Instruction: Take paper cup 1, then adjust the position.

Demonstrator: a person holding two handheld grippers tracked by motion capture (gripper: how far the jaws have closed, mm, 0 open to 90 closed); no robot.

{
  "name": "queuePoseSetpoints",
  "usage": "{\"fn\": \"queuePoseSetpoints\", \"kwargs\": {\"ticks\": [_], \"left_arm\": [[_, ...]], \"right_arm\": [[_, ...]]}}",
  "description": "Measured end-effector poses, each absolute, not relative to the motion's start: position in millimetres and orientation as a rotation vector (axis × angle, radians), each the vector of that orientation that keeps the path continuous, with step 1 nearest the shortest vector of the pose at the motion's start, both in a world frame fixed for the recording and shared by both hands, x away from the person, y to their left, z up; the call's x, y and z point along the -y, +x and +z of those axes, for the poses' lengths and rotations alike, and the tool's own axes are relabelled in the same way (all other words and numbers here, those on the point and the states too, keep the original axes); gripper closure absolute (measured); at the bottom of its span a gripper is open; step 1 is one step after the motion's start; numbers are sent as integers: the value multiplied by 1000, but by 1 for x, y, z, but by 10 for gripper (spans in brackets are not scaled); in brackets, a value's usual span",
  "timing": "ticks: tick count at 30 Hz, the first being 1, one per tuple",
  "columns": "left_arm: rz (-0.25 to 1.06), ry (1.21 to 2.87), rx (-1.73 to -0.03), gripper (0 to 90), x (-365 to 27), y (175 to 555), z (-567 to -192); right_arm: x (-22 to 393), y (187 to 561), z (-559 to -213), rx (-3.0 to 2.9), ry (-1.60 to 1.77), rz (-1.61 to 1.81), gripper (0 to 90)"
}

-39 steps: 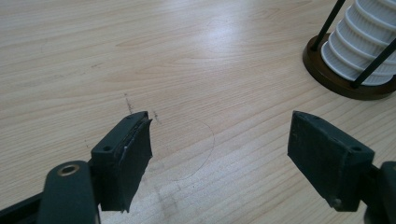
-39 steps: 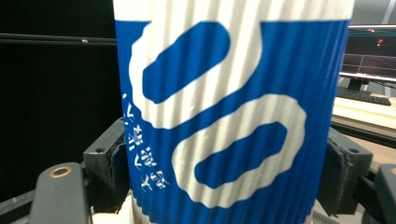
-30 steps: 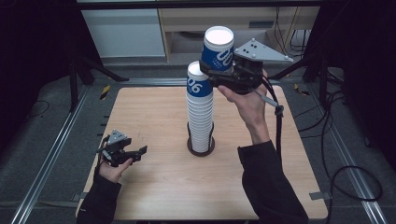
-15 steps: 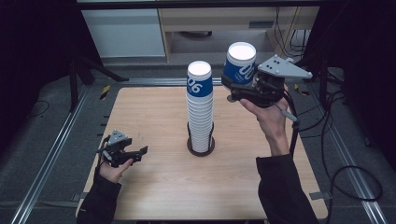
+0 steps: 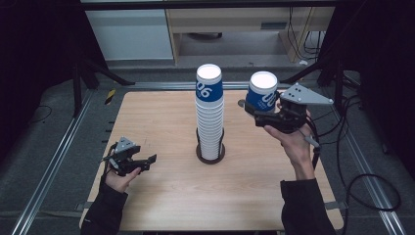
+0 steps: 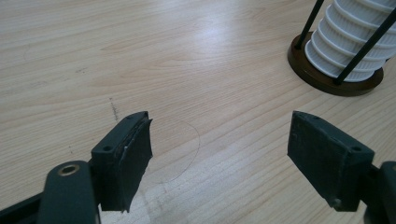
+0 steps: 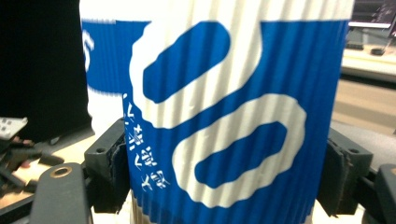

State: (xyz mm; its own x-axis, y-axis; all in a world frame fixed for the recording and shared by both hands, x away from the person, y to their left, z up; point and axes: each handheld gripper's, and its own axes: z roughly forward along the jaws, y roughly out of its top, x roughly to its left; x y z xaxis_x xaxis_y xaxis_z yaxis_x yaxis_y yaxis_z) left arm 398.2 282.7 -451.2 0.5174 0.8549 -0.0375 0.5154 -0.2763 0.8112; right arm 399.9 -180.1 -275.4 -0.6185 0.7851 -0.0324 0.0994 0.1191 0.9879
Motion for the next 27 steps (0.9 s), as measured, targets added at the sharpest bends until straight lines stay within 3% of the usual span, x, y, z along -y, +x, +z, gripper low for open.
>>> {"fn": "queuePoseSetpoints", "kwargs": {"ticks": [27], "left_arm": [[489, 1981, -1048, 210, -269, 392, -444]], "right_arm": [[196, 381, -360, -2094, 770, 1438, 206]]}}
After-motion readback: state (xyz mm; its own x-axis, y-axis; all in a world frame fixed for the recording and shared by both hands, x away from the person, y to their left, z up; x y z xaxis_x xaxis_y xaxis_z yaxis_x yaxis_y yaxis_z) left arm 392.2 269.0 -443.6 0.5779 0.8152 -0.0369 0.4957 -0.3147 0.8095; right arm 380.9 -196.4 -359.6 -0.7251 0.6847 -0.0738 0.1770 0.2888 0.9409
